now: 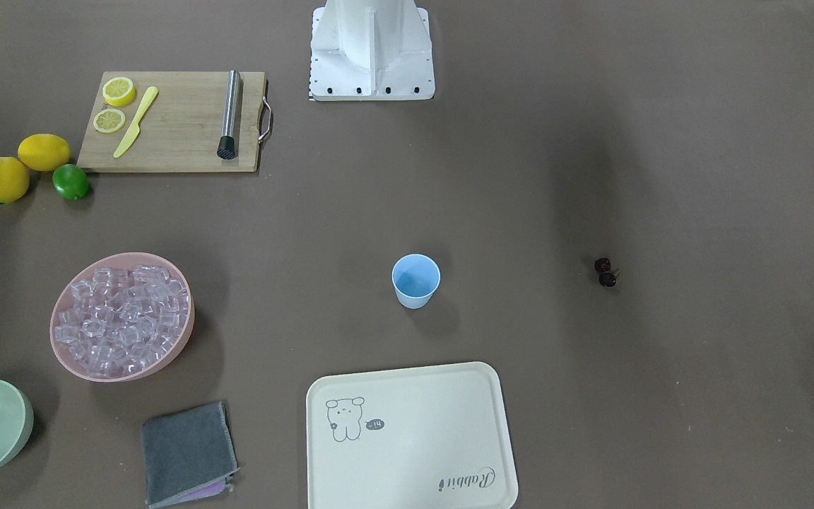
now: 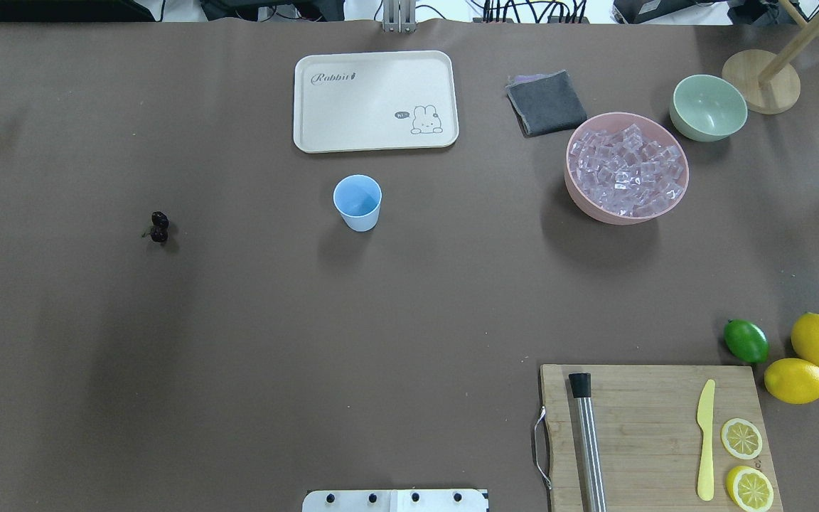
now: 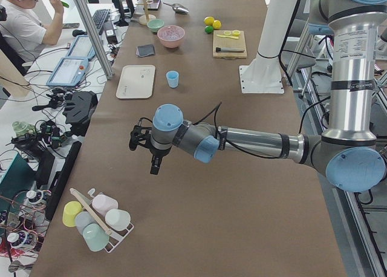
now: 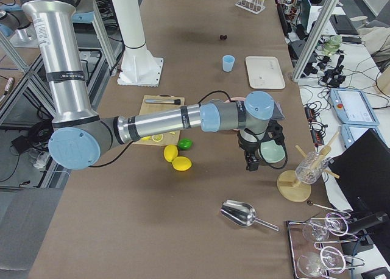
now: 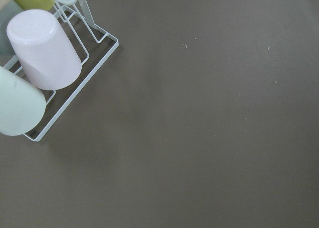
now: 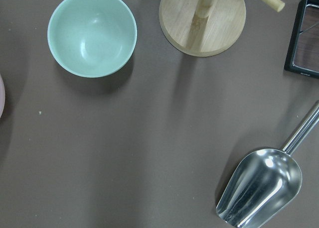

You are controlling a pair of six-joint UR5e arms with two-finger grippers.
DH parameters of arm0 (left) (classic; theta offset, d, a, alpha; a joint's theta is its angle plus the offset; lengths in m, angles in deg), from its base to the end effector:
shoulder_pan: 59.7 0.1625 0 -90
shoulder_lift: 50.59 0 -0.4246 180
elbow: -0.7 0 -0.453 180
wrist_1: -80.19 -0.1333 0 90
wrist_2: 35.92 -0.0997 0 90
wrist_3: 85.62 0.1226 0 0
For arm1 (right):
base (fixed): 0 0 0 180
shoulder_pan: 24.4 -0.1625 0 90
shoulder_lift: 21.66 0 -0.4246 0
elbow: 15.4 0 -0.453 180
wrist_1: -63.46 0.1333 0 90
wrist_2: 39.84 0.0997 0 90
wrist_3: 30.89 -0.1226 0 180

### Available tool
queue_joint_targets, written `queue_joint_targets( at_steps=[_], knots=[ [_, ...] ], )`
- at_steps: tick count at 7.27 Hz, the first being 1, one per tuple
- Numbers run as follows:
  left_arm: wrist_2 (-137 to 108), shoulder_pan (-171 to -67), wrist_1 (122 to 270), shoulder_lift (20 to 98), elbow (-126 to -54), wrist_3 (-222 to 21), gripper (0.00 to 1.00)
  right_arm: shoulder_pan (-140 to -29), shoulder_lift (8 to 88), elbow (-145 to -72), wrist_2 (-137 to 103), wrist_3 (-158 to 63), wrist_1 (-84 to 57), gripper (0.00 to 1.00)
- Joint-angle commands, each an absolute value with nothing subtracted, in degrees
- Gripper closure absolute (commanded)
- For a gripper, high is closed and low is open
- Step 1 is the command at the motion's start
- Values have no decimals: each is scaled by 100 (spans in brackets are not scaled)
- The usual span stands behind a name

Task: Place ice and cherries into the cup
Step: 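Move the right gripper over the pink bowl of ice cubes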

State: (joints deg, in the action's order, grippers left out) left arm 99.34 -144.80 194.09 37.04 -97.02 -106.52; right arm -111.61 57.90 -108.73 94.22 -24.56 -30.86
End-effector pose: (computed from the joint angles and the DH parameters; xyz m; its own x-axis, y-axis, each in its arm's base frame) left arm 0.0020 -0.5645 0.5711 0.6541 0.0691 -0.7533 0.1700 0.9569 0.2354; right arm 0.0173 -0.6313 0.5428 0.7026 -0.2567 0.6637 0.1262 0.9628 0.2388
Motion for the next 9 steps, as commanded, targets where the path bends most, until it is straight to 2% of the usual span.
queue_joint_targets(
  at_steps=[1, 3, 5, 8, 9],
  knots=[
    [9934, -14478, 19410, 3712, -9686, -10645, 3, -10984, 5500, -10874, 9436, -2561, -2962, 1],
    [9926, -14478, 19410, 3721, -9677, -10645, 3, -10432, 5087, -10979, 9428, -3661, -2866, 2],
    [9926, -14478, 19410, 3738, -9633, -10645, 3, -9581, 4727, -10962, 9305, -4630, -1858, 1],
    [9926, -14478, 19410, 3765, -9572, -10636, 3, -8359, 3936, -10681, 8550, -5565, -1802, 1],
    [9926, -14478, 19410, 3765, -9580, -10636, 3, -8164, 3838, -10619, 8340, -5890, -1671, 7]
  ],
)
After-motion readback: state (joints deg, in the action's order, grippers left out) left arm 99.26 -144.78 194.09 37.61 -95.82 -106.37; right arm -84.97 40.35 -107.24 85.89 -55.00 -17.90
